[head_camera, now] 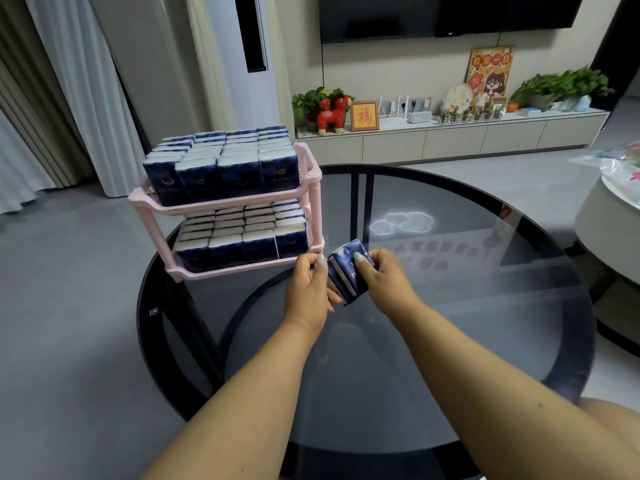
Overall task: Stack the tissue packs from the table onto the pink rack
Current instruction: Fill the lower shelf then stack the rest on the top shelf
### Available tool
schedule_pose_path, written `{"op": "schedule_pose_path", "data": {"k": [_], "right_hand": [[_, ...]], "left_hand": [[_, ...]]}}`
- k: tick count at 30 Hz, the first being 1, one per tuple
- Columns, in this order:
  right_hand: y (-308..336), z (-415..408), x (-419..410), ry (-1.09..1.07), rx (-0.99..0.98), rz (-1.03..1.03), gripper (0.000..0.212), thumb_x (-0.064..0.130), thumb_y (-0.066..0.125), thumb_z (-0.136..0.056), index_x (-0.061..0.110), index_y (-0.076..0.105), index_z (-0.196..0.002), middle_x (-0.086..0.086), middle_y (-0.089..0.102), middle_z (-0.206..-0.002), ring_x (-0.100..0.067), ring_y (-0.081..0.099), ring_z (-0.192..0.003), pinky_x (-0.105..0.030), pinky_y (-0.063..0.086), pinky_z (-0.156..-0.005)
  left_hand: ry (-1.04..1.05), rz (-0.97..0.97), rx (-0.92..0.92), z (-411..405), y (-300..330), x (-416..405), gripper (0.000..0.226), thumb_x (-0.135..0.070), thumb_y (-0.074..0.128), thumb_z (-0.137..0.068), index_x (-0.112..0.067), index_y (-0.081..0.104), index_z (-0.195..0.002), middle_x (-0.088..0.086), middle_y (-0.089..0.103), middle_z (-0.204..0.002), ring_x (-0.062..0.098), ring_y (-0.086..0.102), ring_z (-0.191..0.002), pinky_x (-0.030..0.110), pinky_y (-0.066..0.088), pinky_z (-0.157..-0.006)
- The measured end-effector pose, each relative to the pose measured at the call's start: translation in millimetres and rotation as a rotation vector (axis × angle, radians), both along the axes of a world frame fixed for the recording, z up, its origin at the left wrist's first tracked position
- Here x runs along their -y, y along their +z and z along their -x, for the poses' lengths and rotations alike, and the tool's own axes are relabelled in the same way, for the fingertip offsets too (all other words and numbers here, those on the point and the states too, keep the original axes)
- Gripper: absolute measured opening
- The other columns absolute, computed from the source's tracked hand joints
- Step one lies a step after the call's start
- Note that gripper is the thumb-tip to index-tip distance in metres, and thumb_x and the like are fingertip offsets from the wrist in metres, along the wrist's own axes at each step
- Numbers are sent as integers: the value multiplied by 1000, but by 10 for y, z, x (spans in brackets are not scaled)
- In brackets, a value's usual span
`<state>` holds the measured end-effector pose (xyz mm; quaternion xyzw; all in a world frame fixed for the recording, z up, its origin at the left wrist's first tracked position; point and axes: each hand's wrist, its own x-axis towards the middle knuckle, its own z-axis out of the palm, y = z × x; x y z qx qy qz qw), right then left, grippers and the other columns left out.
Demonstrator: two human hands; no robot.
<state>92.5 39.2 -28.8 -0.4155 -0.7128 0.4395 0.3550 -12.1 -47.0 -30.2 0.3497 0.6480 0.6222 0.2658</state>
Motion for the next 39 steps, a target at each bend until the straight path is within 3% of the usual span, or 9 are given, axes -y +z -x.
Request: {"op": "schedule_pose_path", "data": {"k": [5,9,11,16,22,26,30,35,39], "right_hand": [[-61,22,179,0,-13,-42,17,39,44,-96,27,47,-84,10,55,-79,-13,54,-76,-42,47,-75],[-56,-42,256,88,-105,66,49,63,29,-92,28,60,-107,8,65,-104,-13,60,-102,-39,47,-93],[-62,-66,302,126,-142,163,49,65,28,-92,35,63,-106,10,65,-110,-8,58,-107,-31,42,-97],[-28,-113,483,207,-154,236,26,51,27,-97,51,53,-93,30,54,-99,14,49,-95,-13,32,-85],[52,-7,662,277,-158,232,40,54,23,-95,43,60,-107,26,62,-103,17,56,-96,-4,40,-76],[19,114,670,261,-81,144,68,78,25,-83,34,58,-122,12,62,-121,-4,55,-115,-28,40,-98],[33,186,724,174,199,-128,40,46,34,-98,22,57,-120,2,63,-114,-16,56,-104,-30,41,-83],[-72,246,725,153,390,-343,43,48,36,-96,18,55,-118,-4,63,-112,-22,57,-100,-30,40,-74],[-99,251,721,132,407,-364,43,49,36,-95,18,54,-118,-5,62,-113,-23,56,-100,-32,42,-74]], "left_hand": [[-38,11,57,-2,-2,3,36,-39,77,-73,-29,53,-98,4,69,-89,15,59,-65,21,41,-48],[-40,23,87,25,38,27,43,-14,77,-78,-21,57,-116,3,70,-103,17,66,-86,20,47,-60],[-61,43,43,80,58,51,50,-9,78,-76,-19,58,-120,2,70,-106,18,67,-95,26,52,-69],[-137,203,-277,256,172,203,46,-16,82,-69,-27,55,-105,-6,67,-101,13,66,-95,41,58,-83],[-178,303,-489,397,392,463,43,-33,83,-72,-25,54,-103,-11,62,-94,11,62,-89,37,57,-78],[-137,319,-563,549,534,678,43,-31,84,-71,-19,53,-100,-4,62,-91,13,59,-78,30,52,-65],[-94,320,-650,788,803,943,45,-31,84,-71,-20,53,-101,-6,61,-93,12,58,-81,25,45,-65],[-63,258,-664,1149,1228,1285,41,-26,85,-72,-26,56,-102,-10,65,-92,11,62,-81,24,49,-70],[26,184,-677,1485,1596,1465,46,-24,87,-68,-26,58,-103,5,67,-101,26,65,-95,44,54,-87]]}}
